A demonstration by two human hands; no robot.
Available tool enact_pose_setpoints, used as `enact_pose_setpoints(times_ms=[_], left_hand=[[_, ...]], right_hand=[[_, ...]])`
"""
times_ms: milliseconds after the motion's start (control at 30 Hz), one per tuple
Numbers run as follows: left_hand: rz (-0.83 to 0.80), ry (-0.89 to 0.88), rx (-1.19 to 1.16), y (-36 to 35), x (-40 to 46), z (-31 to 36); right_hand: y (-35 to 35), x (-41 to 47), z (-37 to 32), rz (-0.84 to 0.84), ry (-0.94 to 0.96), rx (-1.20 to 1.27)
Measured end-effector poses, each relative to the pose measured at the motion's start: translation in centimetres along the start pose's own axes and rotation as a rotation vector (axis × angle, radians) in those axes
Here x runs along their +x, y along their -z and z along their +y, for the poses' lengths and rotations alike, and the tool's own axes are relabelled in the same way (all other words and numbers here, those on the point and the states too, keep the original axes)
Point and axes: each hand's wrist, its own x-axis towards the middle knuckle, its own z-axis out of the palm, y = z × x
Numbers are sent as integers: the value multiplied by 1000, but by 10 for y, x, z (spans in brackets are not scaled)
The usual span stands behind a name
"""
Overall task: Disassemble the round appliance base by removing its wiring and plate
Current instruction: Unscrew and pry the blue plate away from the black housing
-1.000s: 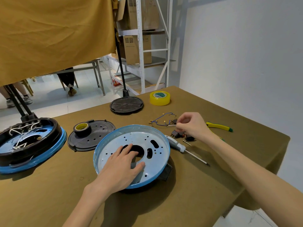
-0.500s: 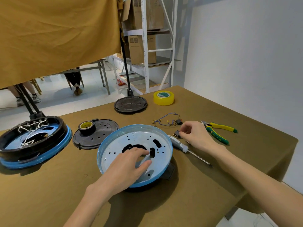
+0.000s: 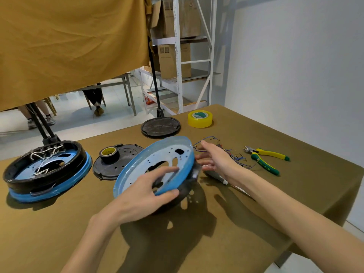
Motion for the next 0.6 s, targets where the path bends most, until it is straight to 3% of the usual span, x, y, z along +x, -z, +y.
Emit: enact_pose_setpoints(times_ms=[100, 200, 400, 600], left_hand=[[100, -15, -89, 13, -2, 3], [141, -19, -129, 17, -2, 4], [177, -45, -176, 24, -4, 4], [443, -105, -578, 39, -2, 16]], right_hand=[[-1, -8, -4, -283, -152, 208], [-8, -15, -6, -475, -164, 303], [-25, -26, -20, -441, -3, 422], [-43, -39, -59, -522, 218, 378]])
